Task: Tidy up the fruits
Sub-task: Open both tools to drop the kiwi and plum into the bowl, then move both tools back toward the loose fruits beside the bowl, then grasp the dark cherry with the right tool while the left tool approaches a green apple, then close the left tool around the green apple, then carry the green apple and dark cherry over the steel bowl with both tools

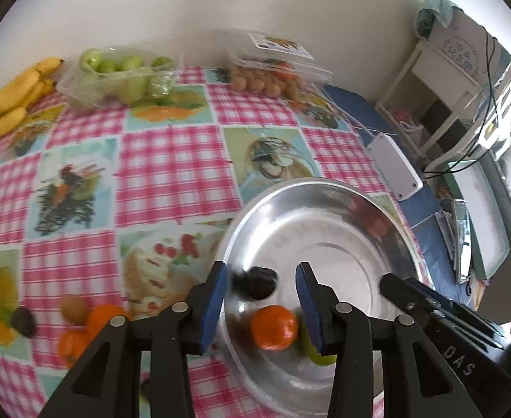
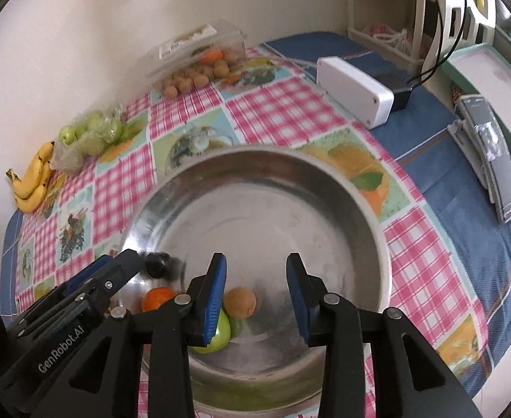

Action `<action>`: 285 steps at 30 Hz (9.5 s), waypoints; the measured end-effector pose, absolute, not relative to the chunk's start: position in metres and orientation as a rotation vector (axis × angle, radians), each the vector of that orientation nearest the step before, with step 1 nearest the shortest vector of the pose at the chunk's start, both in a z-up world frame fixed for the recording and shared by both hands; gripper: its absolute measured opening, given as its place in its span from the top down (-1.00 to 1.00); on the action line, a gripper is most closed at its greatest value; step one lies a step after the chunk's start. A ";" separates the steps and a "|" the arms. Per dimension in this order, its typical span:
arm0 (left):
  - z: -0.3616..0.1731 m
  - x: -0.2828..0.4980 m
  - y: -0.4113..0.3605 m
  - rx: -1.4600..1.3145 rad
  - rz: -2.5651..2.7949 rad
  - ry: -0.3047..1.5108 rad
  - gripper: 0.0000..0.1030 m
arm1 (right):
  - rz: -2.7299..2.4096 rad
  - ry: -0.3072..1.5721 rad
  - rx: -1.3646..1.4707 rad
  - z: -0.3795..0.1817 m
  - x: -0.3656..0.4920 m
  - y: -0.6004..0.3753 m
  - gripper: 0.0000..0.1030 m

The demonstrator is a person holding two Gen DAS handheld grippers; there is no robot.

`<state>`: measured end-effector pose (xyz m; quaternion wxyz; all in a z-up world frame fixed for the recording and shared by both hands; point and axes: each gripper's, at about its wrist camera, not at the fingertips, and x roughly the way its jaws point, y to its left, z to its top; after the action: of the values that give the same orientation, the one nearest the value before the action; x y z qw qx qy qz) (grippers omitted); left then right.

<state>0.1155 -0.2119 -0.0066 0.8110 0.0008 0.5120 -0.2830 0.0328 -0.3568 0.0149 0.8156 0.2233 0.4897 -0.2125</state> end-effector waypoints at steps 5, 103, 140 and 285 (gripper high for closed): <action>-0.002 0.117 -0.195 0.015 -0.529 1.118 0.05 | -0.465 1.078 0.462 0.019 0.032 -0.354 0.29; -0.007 0.110 -0.006 -0.214 -0.035 1.142 -1.00 | -0.032 1.207 0.283 0.012 0.068 -0.199 -0.99; -0.045 0.115 -0.046 -0.215 -0.190 1.304 -0.97 | 0.006 1.303 0.286 -0.028 0.076 -0.193 0.12; 0.013 0.102 -0.058 -0.359 -0.342 1.147 0.19 | 0.087 1.127 0.460 0.018 0.062 -0.220 0.52</action>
<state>0.1025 -0.0579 0.0128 0.8112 -0.1679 0.5367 -0.1600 0.0619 -0.2196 0.0179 0.8195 0.2162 0.5291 0.0406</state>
